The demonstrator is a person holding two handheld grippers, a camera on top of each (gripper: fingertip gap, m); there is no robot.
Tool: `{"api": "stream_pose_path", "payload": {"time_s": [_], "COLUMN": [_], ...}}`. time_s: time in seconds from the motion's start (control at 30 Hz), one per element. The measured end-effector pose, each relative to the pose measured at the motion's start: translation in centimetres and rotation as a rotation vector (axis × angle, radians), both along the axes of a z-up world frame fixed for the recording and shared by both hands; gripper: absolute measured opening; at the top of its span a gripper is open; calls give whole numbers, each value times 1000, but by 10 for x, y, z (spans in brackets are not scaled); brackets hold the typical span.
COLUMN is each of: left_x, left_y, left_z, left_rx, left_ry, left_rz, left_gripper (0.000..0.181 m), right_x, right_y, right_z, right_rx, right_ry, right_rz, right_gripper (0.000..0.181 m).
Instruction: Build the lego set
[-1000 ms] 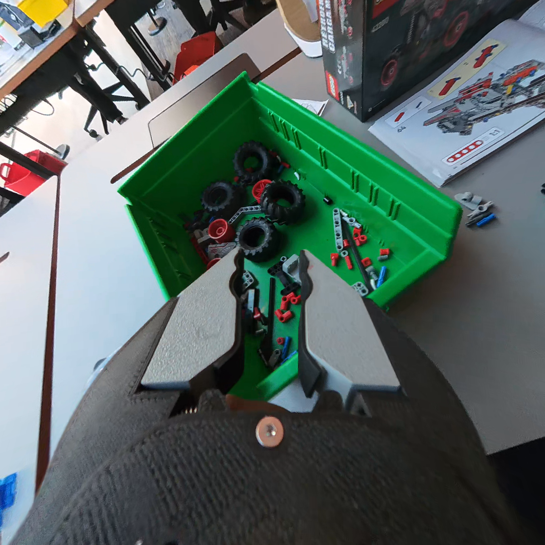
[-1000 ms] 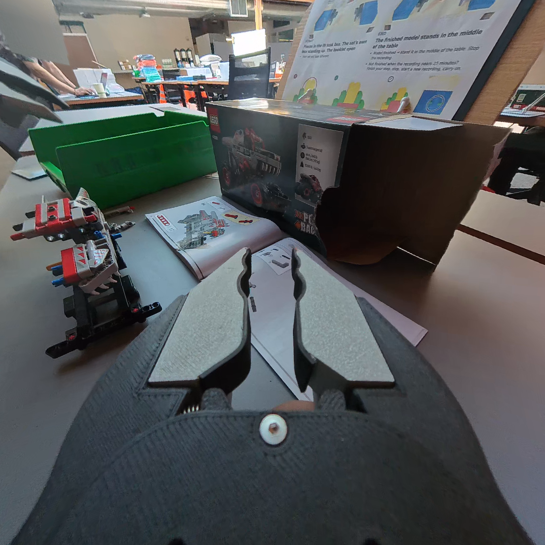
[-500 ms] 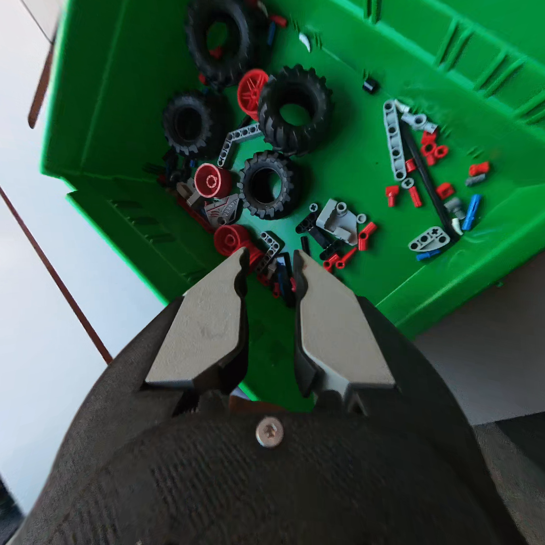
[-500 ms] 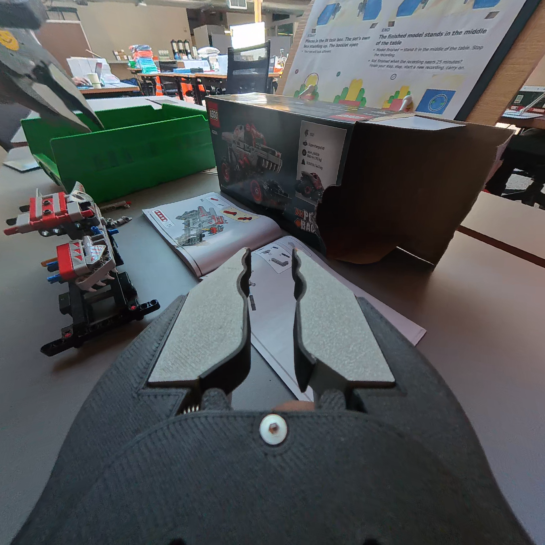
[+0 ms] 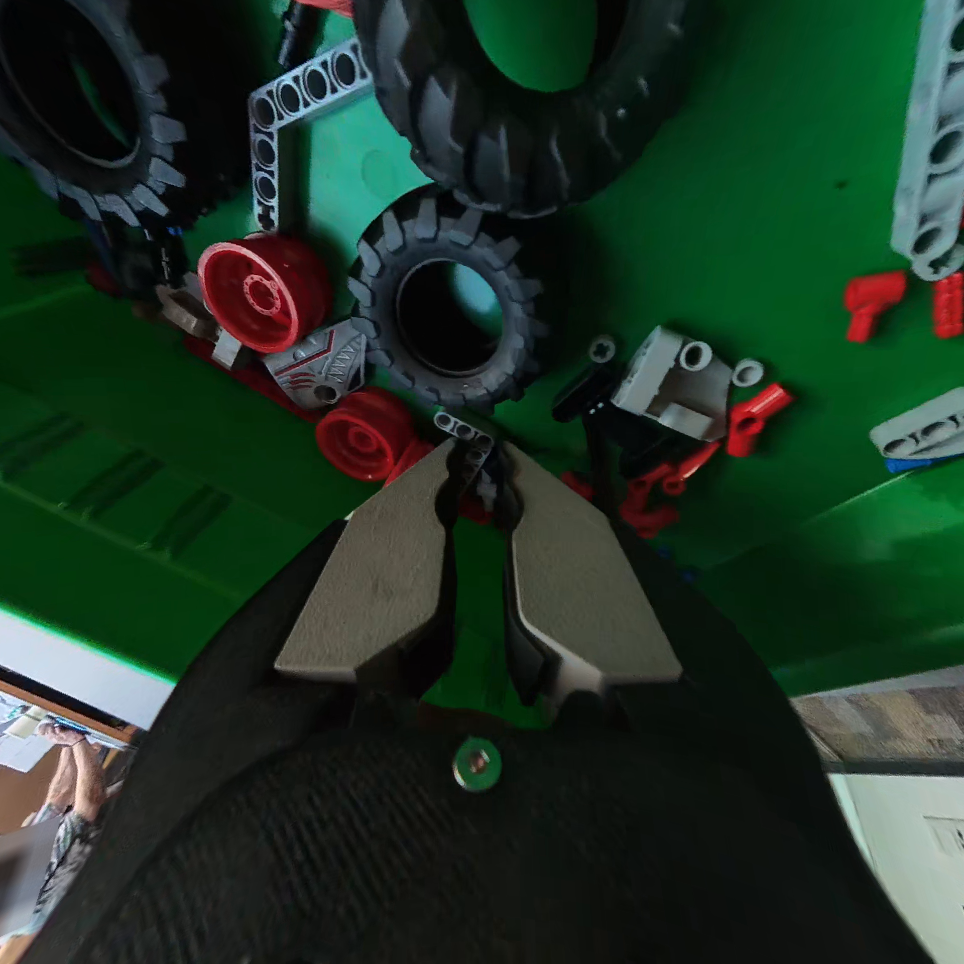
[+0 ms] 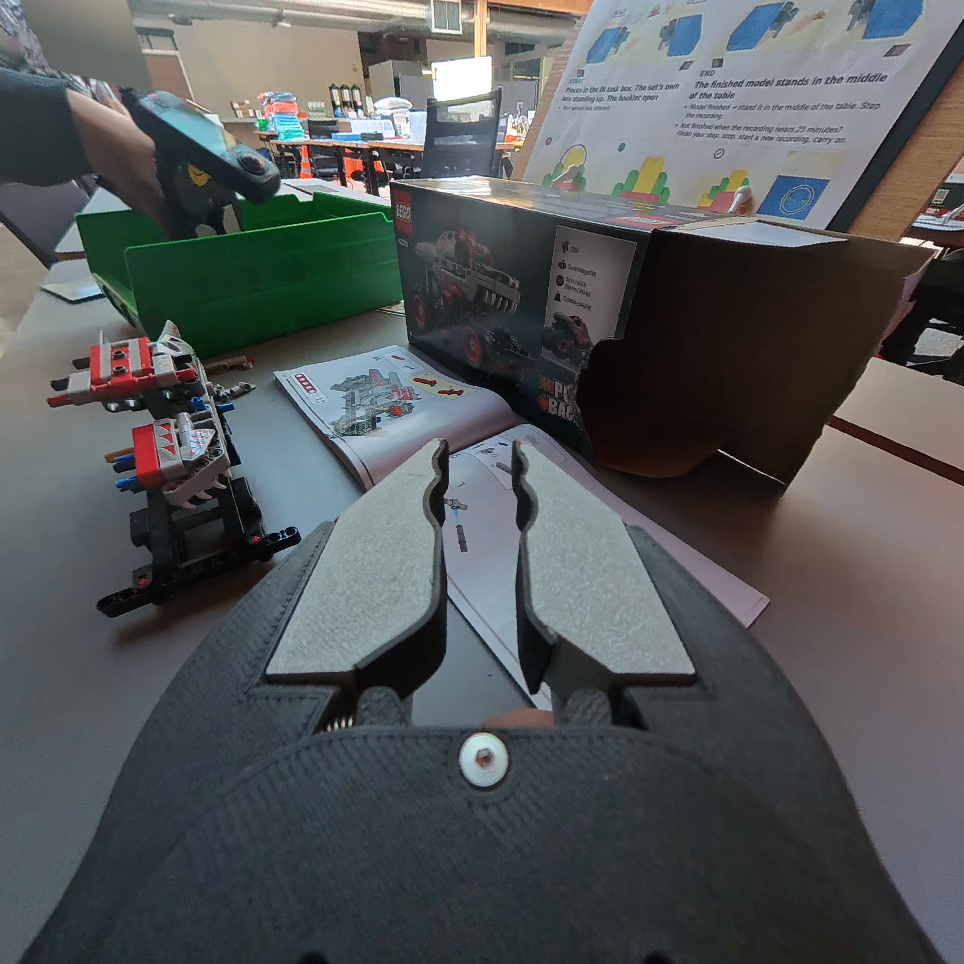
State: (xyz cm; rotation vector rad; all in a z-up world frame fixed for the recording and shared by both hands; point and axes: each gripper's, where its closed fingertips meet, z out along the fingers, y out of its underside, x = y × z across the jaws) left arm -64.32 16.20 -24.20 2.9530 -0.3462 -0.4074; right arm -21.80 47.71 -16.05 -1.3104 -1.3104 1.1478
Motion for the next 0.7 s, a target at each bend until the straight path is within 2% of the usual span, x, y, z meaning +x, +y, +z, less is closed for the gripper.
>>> {"api": "stream_pose_path", "payload": {"time_s": [0.27,0.4,0.57,0.7], "left_x": [7,7,18,63], "left_y": [3,7,18,46], "left_z": [2,15,54,100], "left_rx": [59,111,274,468], "left_ry": [-130,-107,-85,-152], "left_rz": [82,68,34,-71], "left_gripper": [10,8,7,6], "right_x": [-1,-1,-1,-1], "right_y": [-7,-8,-8,-8], "right_z": [-1,-1,-2,-2], "right_rx": [9,8,8,8], "right_ry": [-7,-9,-12,-17], "right_rz": [29,32,31,32], "right_gripper": [19,19,19,19]}}
